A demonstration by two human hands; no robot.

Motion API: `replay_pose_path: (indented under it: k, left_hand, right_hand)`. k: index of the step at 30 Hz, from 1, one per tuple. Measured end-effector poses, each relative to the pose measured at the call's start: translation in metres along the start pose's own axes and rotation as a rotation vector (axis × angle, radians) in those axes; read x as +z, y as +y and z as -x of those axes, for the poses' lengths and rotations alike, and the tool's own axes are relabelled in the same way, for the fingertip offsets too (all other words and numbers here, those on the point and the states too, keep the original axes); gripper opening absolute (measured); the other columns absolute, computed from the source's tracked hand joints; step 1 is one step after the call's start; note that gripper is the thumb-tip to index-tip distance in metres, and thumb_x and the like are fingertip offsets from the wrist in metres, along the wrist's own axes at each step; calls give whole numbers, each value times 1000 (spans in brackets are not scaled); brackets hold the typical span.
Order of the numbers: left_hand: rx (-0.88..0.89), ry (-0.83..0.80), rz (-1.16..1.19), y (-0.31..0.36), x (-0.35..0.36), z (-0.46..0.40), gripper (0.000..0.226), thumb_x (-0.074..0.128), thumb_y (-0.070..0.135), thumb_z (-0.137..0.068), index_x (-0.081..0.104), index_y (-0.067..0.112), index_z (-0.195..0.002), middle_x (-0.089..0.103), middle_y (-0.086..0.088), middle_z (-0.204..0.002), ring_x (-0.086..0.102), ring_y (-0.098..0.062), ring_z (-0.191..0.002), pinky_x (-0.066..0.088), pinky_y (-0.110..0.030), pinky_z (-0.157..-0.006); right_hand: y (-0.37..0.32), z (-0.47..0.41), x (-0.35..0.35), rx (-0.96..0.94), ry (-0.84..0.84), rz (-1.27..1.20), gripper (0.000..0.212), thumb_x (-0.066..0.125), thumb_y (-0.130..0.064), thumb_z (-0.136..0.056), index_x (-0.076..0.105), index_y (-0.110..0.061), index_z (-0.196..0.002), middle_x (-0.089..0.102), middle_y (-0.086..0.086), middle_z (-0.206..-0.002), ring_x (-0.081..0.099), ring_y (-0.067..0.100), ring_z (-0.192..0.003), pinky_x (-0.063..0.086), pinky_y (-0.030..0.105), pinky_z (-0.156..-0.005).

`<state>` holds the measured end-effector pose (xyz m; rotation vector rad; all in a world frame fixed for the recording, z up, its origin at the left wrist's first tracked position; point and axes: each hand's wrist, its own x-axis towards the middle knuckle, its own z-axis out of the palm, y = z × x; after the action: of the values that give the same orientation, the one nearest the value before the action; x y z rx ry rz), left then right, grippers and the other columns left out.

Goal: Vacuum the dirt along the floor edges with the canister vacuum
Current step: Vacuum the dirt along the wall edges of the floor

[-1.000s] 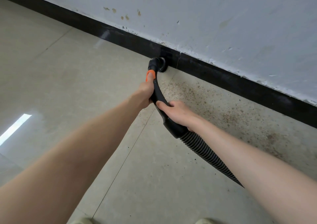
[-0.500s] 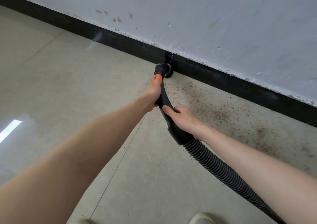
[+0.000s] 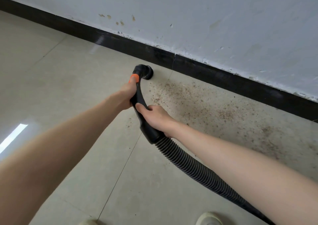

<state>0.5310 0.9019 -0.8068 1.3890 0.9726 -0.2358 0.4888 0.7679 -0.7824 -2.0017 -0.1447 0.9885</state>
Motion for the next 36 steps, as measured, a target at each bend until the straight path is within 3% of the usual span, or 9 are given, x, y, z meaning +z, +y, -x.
replay_pose_path:
  k: [9, 13, 16, 22, 27, 32, 36]
  left_hand:
    - [-56, -162, -43, -18, 33, 16, 51, 35, 57, -95, 47, 9, -84, 50, -9, -77, 49, -20, -67, 46, -33, -70]
    - [-42, -186, -71, -15, 37, 15, 52, 37, 59, -93, 48, 8, -89, 50, -8, -78, 49, -21, -68, 47, -33, -69]
    - [5, -99, -51, -10, 28, 13, 54, 34, 58, -95, 49, 5, -98, 51, -7, -78, 51, -20, -68, 46, -31, -62]
    - [-6, 41, 3, -12, -2, 9, 64, 36, 58, -94, 47, 3, -124, 51, -7, -82, 53, -22, -73, 45, -32, -58]
    - [-39, 35, -46, -31, -3, 22, 59, 34, 60, -94, 45, 5, -112, 53, -9, -86, 56, -25, -83, 49, -34, -65]
    - [-51, -65, -126, -31, 13, 32, 61, 34, 62, -93, 48, 4, -110, 54, -11, -90, 54, -25, -82, 48, -34, -68]
    - [-50, -176, -196, -25, 25, 35, 57, 35, 62, -93, 49, 7, -94, 53, -9, -82, 52, -22, -73, 48, -35, -72]
  right_hand:
    - [26, 32, -4, 58, 143, 77, 44, 38, -61, -93, 50, -22, -77, 61, 2, -86, 57, 18, -76, 40, 30, -59]
    - [24, 31, -7, 65, 143, 38, 43, 41, -59, -93, 51, -21, -76, 62, 3, -86, 60, 21, -78, 45, 31, -63]
    - [16, 23, -11, 38, 79, -5, 46, 45, -59, -92, 53, -17, -75, 66, 7, -86, 67, 28, -87, 53, 38, -78]
    - [1, 16, -3, 20, -64, -14, 45, 47, -56, -93, 55, -16, -76, 61, 2, -78, 61, 21, -74, 48, 31, -71]
    - [16, 33, 9, 30, -49, -6, 46, 45, -60, -91, 53, -18, -76, 64, 4, -81, 66, 27, -85, 53, 38, -83]
    - [27, 49, 11, 59, 32, -37, 43, 40, -60, -93, 50, -21, -79, 61, 1, -85, 62, 22, -83, 49, 32, -71]
    - [30, 55, 13, 98, 102, -91, 43, 38, -60, -93, 53, -20, -91, 62, 2, -92, 62, 22, -86, 49, 33, -74]
